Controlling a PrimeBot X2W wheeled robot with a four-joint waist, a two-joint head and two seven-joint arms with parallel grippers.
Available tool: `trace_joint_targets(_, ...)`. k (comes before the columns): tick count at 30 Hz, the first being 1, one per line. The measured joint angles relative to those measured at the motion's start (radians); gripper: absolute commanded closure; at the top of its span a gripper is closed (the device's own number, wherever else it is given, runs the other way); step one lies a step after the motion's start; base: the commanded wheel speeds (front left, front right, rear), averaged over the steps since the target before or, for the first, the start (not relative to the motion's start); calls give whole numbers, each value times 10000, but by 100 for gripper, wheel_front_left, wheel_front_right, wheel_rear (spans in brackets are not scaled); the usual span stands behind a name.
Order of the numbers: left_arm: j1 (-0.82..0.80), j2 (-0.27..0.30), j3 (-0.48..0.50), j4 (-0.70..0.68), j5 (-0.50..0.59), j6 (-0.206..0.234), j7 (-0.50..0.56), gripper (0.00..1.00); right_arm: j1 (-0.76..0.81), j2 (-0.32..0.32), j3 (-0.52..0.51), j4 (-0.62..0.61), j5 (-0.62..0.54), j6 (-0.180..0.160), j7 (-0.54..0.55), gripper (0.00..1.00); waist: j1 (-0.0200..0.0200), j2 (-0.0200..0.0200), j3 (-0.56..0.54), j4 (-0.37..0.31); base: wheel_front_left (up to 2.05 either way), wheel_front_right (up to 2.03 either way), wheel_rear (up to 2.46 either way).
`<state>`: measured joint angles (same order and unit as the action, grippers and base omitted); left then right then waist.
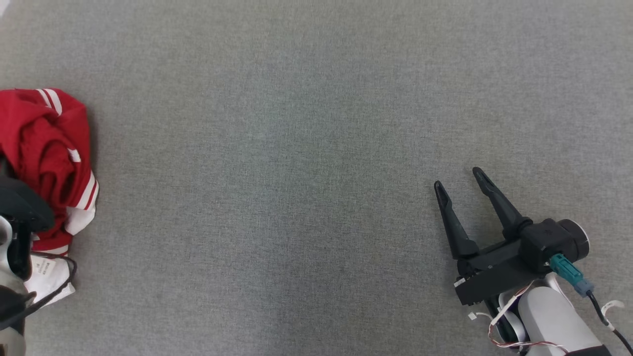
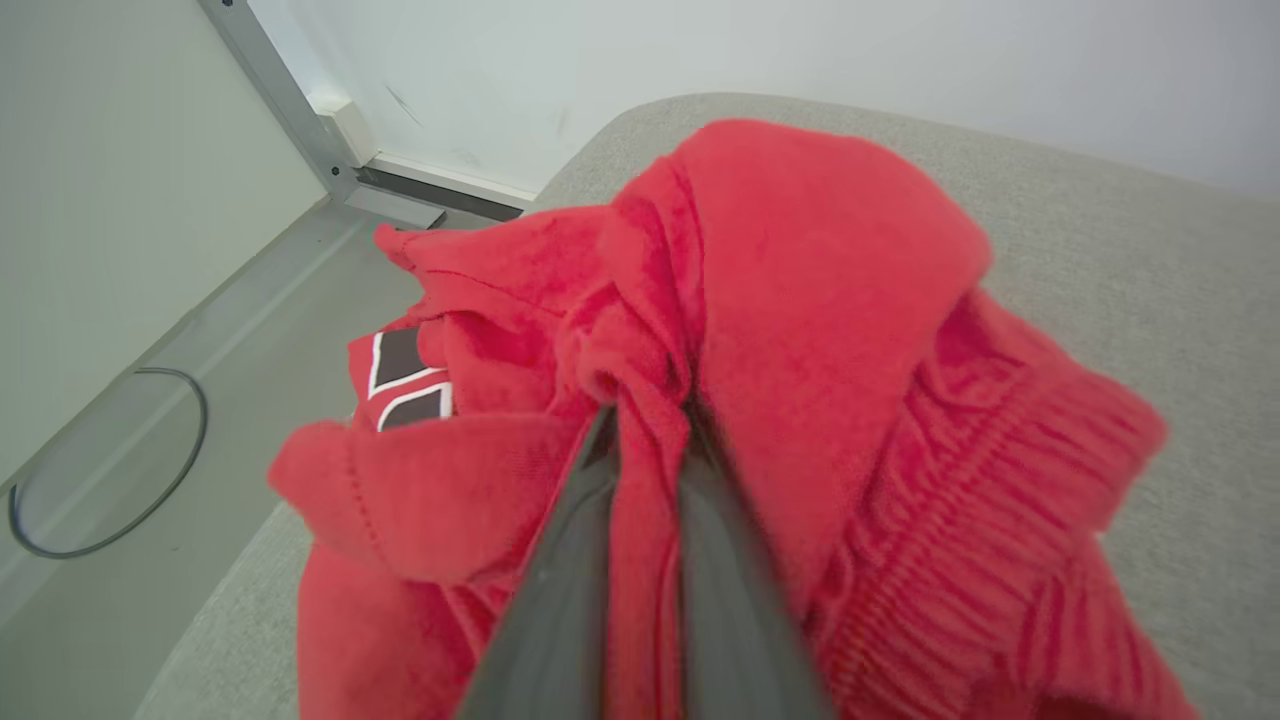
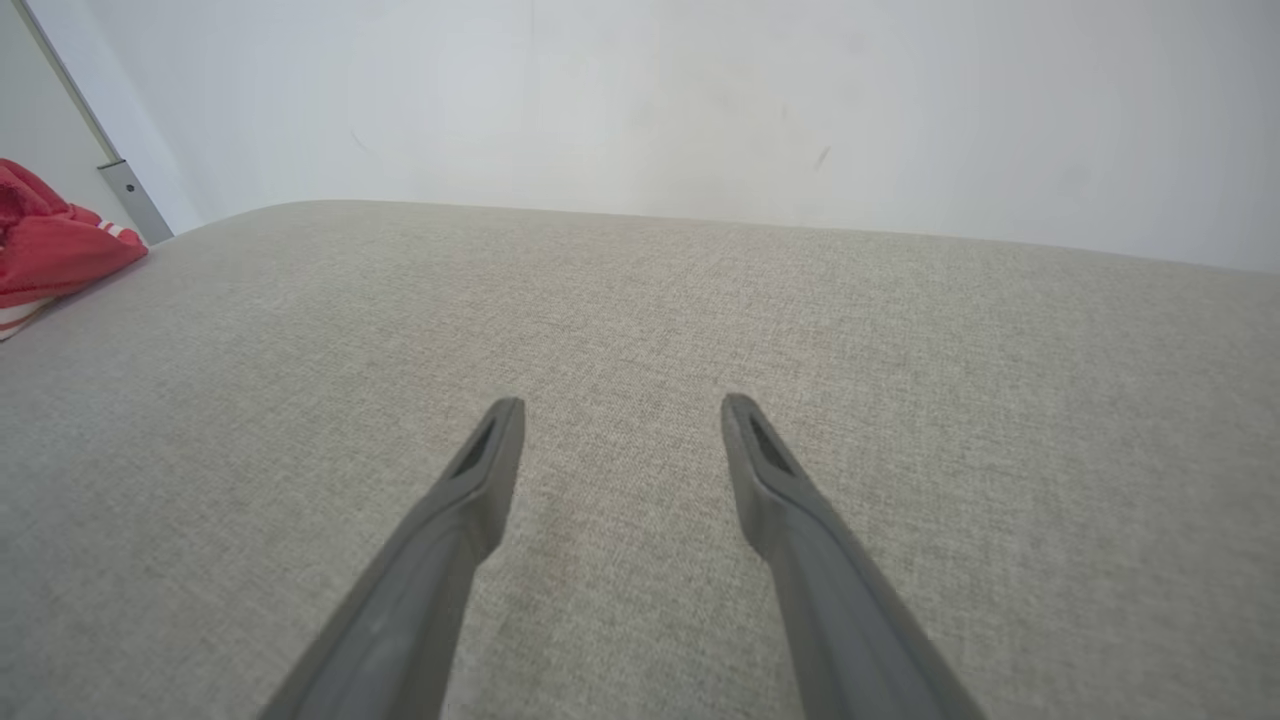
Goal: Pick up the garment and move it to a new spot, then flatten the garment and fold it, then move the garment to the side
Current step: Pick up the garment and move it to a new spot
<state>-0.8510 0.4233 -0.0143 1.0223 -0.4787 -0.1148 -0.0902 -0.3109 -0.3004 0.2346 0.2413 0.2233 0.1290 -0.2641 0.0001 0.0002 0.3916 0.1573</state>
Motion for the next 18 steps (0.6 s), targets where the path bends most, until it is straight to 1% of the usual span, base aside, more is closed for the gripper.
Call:
trace_joint_targets(6, -384, 73, -236, -144, 19, -84, -485, 100, 13, 263, 4, 113, 44, 0, 0, 0, -1, 0, -363, -34, 0, 0, 0)
trace_joint_targets(10, -705, -4, -640, -550, 19, -100, -633, 100, 84, 523, -38, 230, 125, 0, 0, 0, -1, 0, -696, -92, 0, 0, 0)
trace_joint_targets(14, -940, -322, -1365, -1229, -151, -146, -665, 100, 137, 794, -115, 345, 174, 0, -2, 0, -2, -1, -1035, -249, 0, 0, 0)
trace_joint_targets(18, -1018, -761, -2274, -2125, -811, -165, -591, 100, 219, 1003, -240, 426, 253, 0, 0, 0, -2, -1, -1250, -571, 0, 0, 0)
